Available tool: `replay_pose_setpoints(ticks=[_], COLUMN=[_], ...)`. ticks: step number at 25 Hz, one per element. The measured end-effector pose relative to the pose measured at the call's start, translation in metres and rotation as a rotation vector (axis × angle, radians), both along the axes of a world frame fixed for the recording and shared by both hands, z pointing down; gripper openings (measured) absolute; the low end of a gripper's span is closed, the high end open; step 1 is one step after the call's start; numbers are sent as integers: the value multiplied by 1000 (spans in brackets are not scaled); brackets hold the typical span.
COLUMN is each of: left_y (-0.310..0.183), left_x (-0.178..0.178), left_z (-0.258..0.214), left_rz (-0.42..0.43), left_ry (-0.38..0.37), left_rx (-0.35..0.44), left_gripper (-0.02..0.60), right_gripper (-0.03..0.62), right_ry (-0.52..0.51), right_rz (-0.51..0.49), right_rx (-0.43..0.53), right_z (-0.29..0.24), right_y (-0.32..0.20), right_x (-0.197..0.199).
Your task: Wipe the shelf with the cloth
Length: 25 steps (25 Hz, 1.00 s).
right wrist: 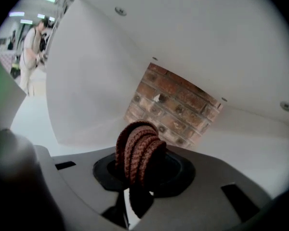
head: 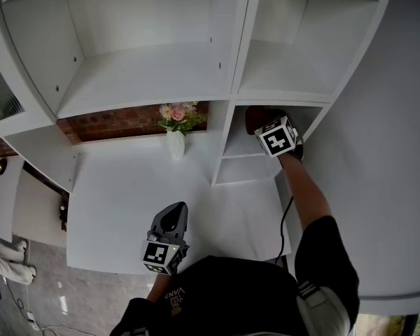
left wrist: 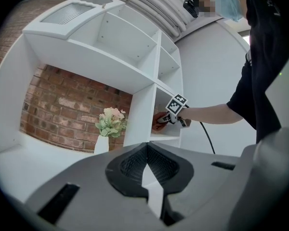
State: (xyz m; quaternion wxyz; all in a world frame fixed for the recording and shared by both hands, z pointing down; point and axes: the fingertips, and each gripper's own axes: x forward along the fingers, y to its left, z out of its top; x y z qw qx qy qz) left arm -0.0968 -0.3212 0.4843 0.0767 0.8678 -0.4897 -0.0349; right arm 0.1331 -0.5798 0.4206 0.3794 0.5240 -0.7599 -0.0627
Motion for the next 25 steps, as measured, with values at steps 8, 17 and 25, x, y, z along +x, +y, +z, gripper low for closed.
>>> replay_pose_setpoints(ticks=[8, 17, 25], left_y=[5, 7, 5], left_x=[6, -1, 2], left_z=[0, 2, 5], left_rz=[9, -18, -5], left_ry=[-16, -15, -7], left_rx=[-5, -7, -13], left_gripper=[7, 7, 6], right_gripper=[98, 98, 98], right_ry=[-368, -190, 68], right_rz=[-134, -163, -87], right_rx=[-158, -190, -106], right_z=[17, 44, 34], right_y=[28, 24, 17], right_x=[-58, -71, -16])
